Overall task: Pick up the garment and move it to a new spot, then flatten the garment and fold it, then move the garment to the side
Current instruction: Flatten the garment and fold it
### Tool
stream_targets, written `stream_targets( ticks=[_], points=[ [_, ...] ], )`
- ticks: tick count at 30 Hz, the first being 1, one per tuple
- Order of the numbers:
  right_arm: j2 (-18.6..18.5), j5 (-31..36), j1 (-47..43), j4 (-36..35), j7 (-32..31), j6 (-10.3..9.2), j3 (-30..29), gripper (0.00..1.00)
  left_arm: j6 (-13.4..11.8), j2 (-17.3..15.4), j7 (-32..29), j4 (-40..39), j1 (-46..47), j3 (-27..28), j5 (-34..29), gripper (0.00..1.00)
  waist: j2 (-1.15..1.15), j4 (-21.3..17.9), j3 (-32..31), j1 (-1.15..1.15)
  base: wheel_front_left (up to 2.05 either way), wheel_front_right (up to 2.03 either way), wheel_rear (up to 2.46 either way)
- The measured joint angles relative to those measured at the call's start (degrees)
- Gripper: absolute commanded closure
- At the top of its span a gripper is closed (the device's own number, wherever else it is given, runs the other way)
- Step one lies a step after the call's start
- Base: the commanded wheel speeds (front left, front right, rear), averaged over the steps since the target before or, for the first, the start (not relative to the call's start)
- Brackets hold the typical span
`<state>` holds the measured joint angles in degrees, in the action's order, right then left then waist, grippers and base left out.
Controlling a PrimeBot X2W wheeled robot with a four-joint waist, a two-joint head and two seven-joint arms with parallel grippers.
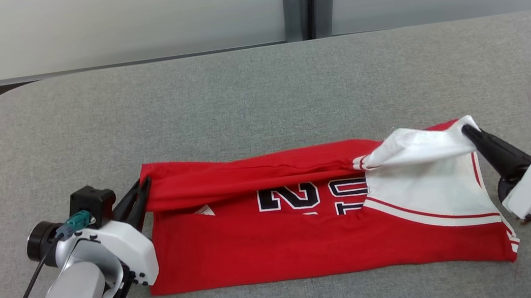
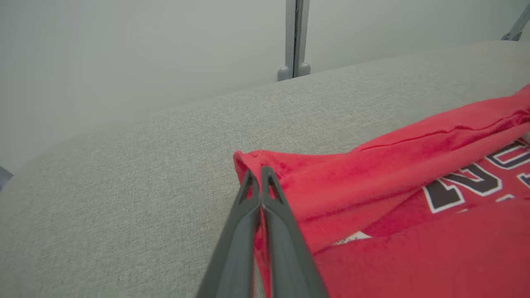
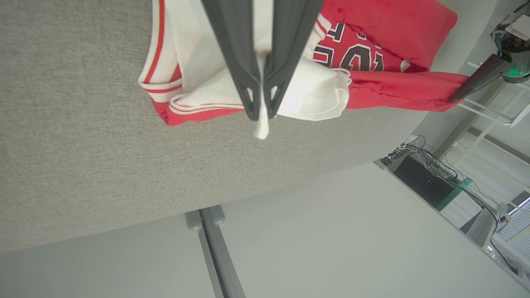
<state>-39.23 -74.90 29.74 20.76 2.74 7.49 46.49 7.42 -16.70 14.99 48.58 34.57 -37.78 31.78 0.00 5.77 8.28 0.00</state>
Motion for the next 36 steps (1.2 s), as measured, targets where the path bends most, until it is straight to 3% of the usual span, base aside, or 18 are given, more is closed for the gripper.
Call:
stream_targets(
  ticks=[18,35,36],
  points=[
    [-8.34,-7.00,-7.10,-7.30,-10.07,0.00,0.82,1.00,0.00,-5.87,-3.88,-8.67,-8.25,-2.25,1.83,1.00,0.00,-0.89,-2.70,0.00,0.00,0.00,0.00],
    [-8.67,-8.59,-9.65,-6.79,-15.77,0.00,1.38,1.00,-1.45,-8.16,-7.40,-17.08,-13.26,-4.89,1.92,1.00,0.00,-0.28,-2.06,0.00,0.00,0.00,0.00],
    [-8.60,-8.59,-9.83,-6.56,-16.10,0.00,1.48,0.88,-1.54,-8.27,-7.40,-17.08,-13.26,-5.10,1.64,1.00,0.00,-0.26,-1.98,0.00,0.00,0.00,0.00]
  ],
)
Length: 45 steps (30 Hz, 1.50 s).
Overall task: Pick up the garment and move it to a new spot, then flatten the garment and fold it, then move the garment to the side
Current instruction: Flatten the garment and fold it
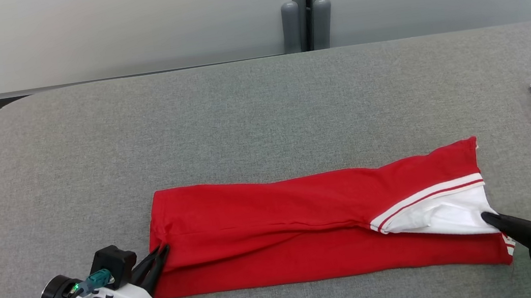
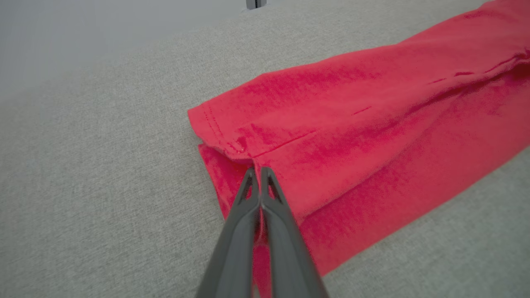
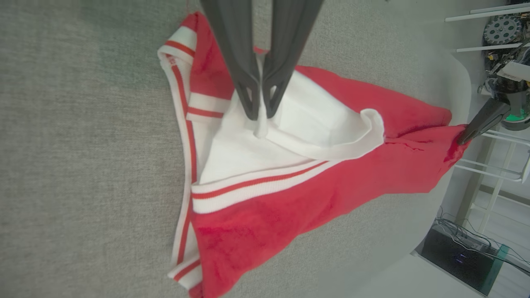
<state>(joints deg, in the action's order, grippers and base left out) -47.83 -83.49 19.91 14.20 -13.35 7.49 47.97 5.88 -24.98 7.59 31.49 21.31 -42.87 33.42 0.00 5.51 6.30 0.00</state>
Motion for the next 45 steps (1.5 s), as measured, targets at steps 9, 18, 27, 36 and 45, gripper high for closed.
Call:
stream_targets(
  ticks=[9,18,27,36,45],
  points=[
    [-0.88,-1.78,-1.51,0.45,-4.34,0.00,0.20,0.00,-1.38,-0.07,0.59,0.71,-0.49,-0.01,-0.02,0.00,0.00,-0.03,0.04,0.00,0.00,0.00,0.00],
    [-0.02,5.99,0.54,1.67,6.83,0.00,-4.71,0.00,-3.77,1.31,4.79,1.18,0.30,3.99,2.49,0.00,0.00,-0.15,-0.41,0.00,0.00,0.00,0.00],
    [6.50,26.39,2.33,5.12,27.63,0.00,-11.36,0.00,-7.53,6.90,7.44,-11.60,0.55,21.04,1.40,0.00,0.00,0.21,-0.68,0.00,0.00,0.00,0.00],
    [24.48,53.53,-6.02,-2.33,28.31,0.00,-32.75,0.00,-1.15,16.99,7.49,-23.16,-9.89,37.69,-11.29,0.00,0.00,-0.22,-0.33,0.00,0.00,0.00,0.00],
    [34.10,62.35,-13.26,-4.79,28.31,0.00,-38.86,0.00,0.97,21.89,7.50,-28.10,-16.10,44.48,-19.34,0.00,0.00,0.04,0.35,0.00,0.00,0.00,0.00]
  ],
)
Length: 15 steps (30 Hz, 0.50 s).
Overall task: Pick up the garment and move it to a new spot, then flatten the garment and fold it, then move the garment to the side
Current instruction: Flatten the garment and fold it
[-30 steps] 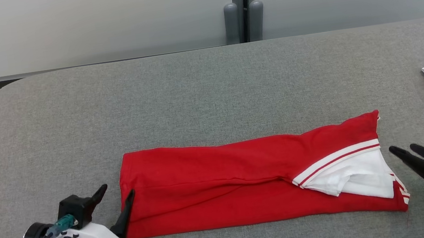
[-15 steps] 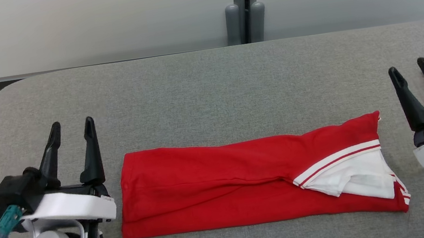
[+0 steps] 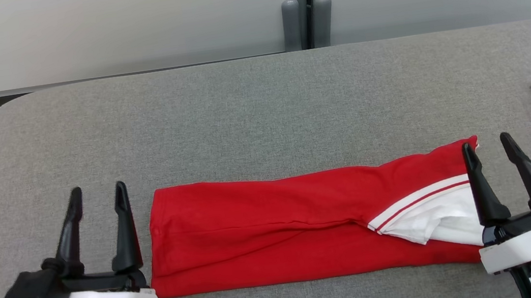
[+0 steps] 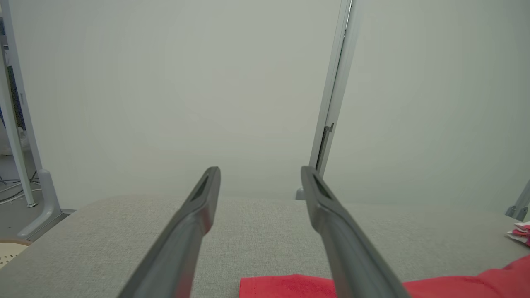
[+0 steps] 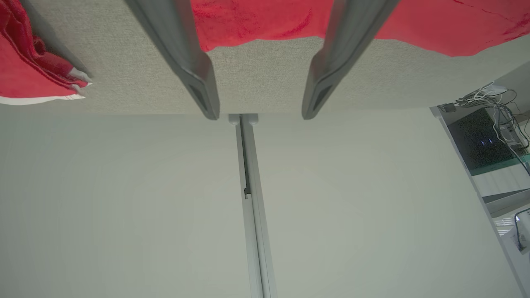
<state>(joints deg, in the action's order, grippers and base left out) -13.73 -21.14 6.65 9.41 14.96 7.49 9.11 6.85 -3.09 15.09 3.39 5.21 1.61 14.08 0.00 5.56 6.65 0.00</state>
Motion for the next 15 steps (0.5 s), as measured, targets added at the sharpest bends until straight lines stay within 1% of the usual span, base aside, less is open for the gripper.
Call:
stream_targets(
  ticks=[2,5,7,11,15],
  points=[
    [0.99,0.22,-0.51,0.59,0.00,0.00,-0.37,0.00,0.16,0.20,-0.01,0.86,-0.99,-0.75,-0.25,0.00,0.00,-0.06,0.20,0.00,0.00,0.00,0.00],
    [1.90,0.59,-0.81,2.34,0.00,0.00,-1.12,0.00,0.23,0.26,-0.01,1.57,-1.23,-2.00,0.93,0.00,0.00,0.09,0.65,0.00,0.00,0.00,0.00],
    [2.64,-0.51,-0.81,3.61,0.00,0.00,-1.90,0.00,0.25,0.25,-0.01,1.80,-1.13,-2.00,1.19,0.00,0.00,0.29,0.75,0.00,0.00,0.00,0.00],
    [3.63,-2.36,-0.74,8.51,0.00,0.00,-3.76,0.00,0.38,0.25,-0.01,2.02,-0.75,-2.24,1.14,0.00,0.00,0.57,0.95,0.00,0.00,0.00,0.00],
    [4.68,-3.04,-0.09,16.22,0.00,0.00,-5.43,0.00,0.40,0.25,-0.01,2.15,-0.30,-2.86,1.14,0.00,0.00,0.82,1.12,0.00,0.00,0.00,0.00]
  ],
)
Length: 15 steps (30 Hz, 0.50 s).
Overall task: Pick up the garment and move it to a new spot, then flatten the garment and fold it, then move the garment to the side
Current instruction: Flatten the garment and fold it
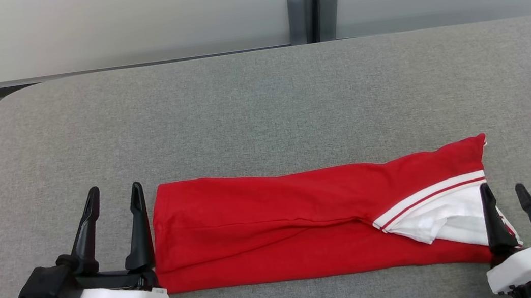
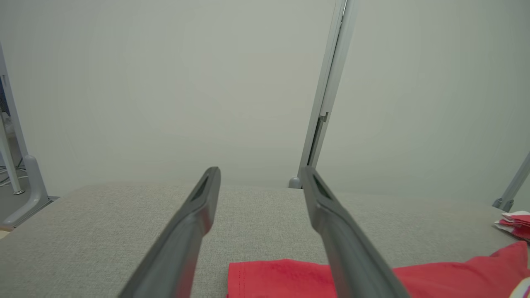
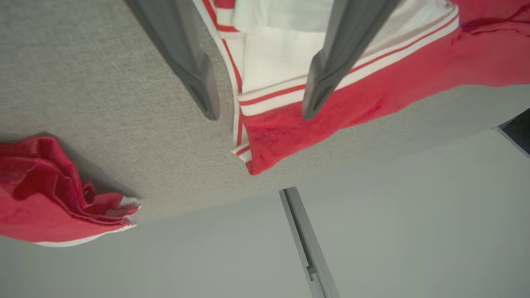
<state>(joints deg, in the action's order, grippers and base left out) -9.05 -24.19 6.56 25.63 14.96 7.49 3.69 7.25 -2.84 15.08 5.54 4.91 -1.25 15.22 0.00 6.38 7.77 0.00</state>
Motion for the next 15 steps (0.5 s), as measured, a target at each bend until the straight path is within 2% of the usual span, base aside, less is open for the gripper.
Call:
stream_targets(
  ticks=[8,15],
  points=[
    [1.09,-1.10,4.43,12.37,-0.34,0.00,0.13,0.00,0.00,0.01,0.00,1.14,-0.01,-0.33,-0.01,0.00,0.00,0.14,0.50,0.00,0.00,0.00,0.00],
    [1.63,-3.08,7.96,18.66,-1.46,-0.01,0.98,0.00,0.01,0.00,0.00,1.48,0.00,-0.27,-0.02,0.00,0.00,0.42,0.79,0.00,0.00,0.00,0.00]
  ],
)
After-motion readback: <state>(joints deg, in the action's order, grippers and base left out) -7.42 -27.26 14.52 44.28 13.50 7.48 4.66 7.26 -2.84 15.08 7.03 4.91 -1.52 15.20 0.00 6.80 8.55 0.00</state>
